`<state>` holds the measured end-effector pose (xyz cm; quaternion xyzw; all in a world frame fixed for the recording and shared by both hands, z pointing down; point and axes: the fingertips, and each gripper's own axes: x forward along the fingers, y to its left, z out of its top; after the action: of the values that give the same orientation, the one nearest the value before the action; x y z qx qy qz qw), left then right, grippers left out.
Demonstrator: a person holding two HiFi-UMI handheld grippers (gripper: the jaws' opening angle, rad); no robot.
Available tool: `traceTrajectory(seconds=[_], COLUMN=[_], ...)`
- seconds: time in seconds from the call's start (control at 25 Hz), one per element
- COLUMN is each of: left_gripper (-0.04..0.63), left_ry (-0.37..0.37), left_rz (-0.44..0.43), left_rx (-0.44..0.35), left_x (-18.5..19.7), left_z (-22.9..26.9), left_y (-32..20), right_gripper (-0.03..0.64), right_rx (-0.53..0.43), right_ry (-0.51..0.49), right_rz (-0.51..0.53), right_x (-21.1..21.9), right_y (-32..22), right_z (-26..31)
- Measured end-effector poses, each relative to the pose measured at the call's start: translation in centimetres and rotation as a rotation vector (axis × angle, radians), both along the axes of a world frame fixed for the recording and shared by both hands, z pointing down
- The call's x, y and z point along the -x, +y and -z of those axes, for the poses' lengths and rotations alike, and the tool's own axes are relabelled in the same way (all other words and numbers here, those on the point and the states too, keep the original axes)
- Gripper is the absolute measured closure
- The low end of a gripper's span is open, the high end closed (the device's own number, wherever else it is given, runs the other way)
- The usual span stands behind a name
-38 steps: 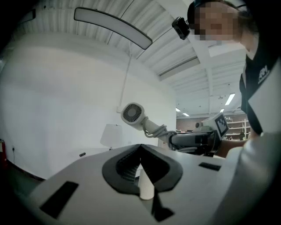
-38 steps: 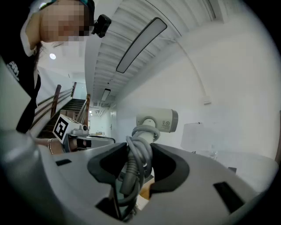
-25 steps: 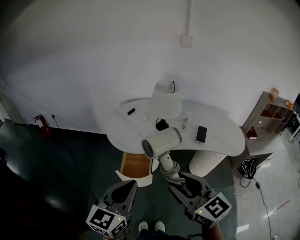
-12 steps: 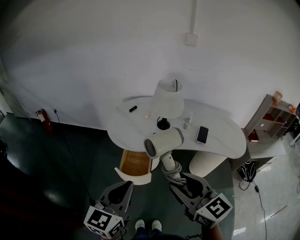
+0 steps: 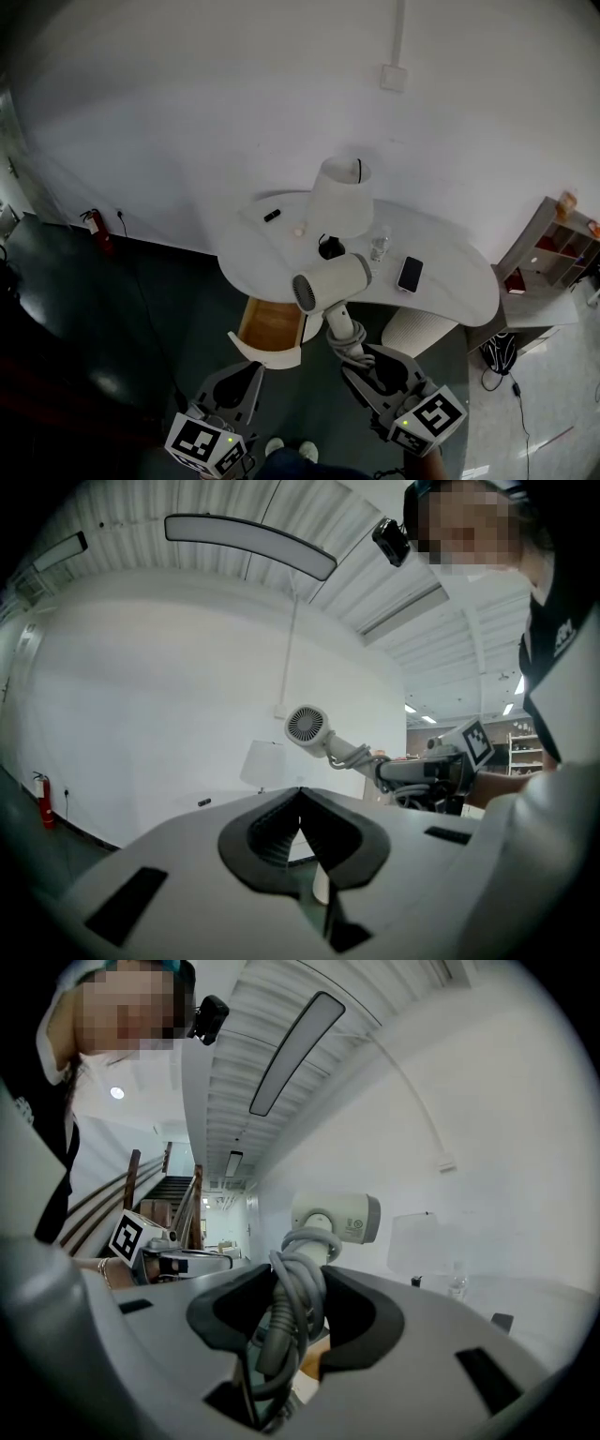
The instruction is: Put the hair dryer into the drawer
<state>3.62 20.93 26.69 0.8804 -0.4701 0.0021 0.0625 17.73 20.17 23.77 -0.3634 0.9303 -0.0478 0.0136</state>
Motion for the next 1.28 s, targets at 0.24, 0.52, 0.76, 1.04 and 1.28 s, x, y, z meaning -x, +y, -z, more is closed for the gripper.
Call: traceTrajectory(seconds=[0.24, 0.52, 0.76, 1.04, 1.28], left_gripper=[0.580, 0.580, 0.580, 0.580, 0.580], left_ry=[0.003, 0.001, -0.003, -0.009, -0.013], left_rz=[0.037, 0.048, 0.035, -0.020, -0.068], left_rx=[0.007, 0.013, 0.007, -0.008, -0.029], left_x=[0.1, 0.1, 1.8, 4.4, 7.4], left_z=[-0.5, -0.9, -0.5, 0.3, 1.6], left_y=[0.3, -0.3, -1.3, -3.9, -7.0], right_gripper=[0.434, 0.434, 0.434, 0.434, 0.434], right_rx=[0.014, 0.019, 0.024, 0.010, -0.022], right_ry=[0.030, -0.017, -0.018, -0.037, -0.040], right_rz=[0.008, 0.033, 0.034, -0.005, -0.044], right_x=[-0.9, -0.3, 1.6, 4.6, 7.7], right_y=[0.0, -0.6, -1.3, -3.3, -5.2], right_z=[-0.7, -0.5, -0.5, 0.4, 1.7])
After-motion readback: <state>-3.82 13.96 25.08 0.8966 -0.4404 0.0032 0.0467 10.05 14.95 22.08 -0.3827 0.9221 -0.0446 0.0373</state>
